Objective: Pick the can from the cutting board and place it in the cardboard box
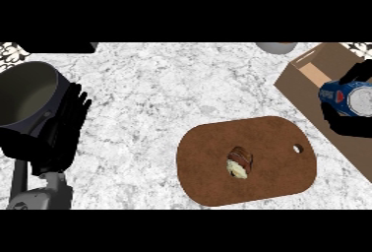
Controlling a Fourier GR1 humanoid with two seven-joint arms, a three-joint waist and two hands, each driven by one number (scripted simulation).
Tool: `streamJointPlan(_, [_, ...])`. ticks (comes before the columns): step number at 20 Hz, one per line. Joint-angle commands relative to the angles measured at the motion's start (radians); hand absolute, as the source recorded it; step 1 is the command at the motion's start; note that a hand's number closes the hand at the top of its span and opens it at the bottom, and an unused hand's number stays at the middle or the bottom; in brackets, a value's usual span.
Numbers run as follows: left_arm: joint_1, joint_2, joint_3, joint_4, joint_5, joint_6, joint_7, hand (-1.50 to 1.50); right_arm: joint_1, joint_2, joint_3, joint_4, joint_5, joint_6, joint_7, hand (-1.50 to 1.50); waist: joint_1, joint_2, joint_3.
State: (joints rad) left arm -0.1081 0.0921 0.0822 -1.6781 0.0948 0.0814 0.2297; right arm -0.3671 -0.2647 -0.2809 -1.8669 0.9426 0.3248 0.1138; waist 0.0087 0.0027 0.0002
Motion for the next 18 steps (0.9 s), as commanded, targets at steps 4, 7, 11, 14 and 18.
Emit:
streamJointPlan(4, [-0.028,0.012,0.026,0.034,0.007,-0.005,-0.022,0.00,-0.091,-0.116,-0.053,0.380,0.048,-0.193,-0.176,1.50,0.000,0.000,0.000])
streamJointPlan(7, [-0.063,0.024,0.048,0.103,0.036,-0.032,-0.026,0.00,-0.154,-0.175,-0.006,0.525,0.119,-0.202,-0.213,1.50,0.005,0.004,0.000])
streamJointPlan(11, [-0.020,0.005,-0.002,0.021,-0.002,-0.015,-0.013,0.00,-0.113,-0.273,0.067,0.664,0.247,-0.071,-0.181,1.50,0.024,0.009,0.000])
streamJointPlan(14, [-0.029,0.008,0.003,0.023,0.007,-0.017,0.002,0.00,-0.168,-0.241,0.064,0.836,0.236,-0.071,-0.183,-1.50,0.023,0.007,0.000])
streamJointPlan(18, [-0.015,0.016,0.013,0.001,0.013,-0.016,0.022,0.00,-0.237,-0.243,-0.030,0.982,0.132,-0.224,-0.347,-1.50,0.014,0.003,0.001])
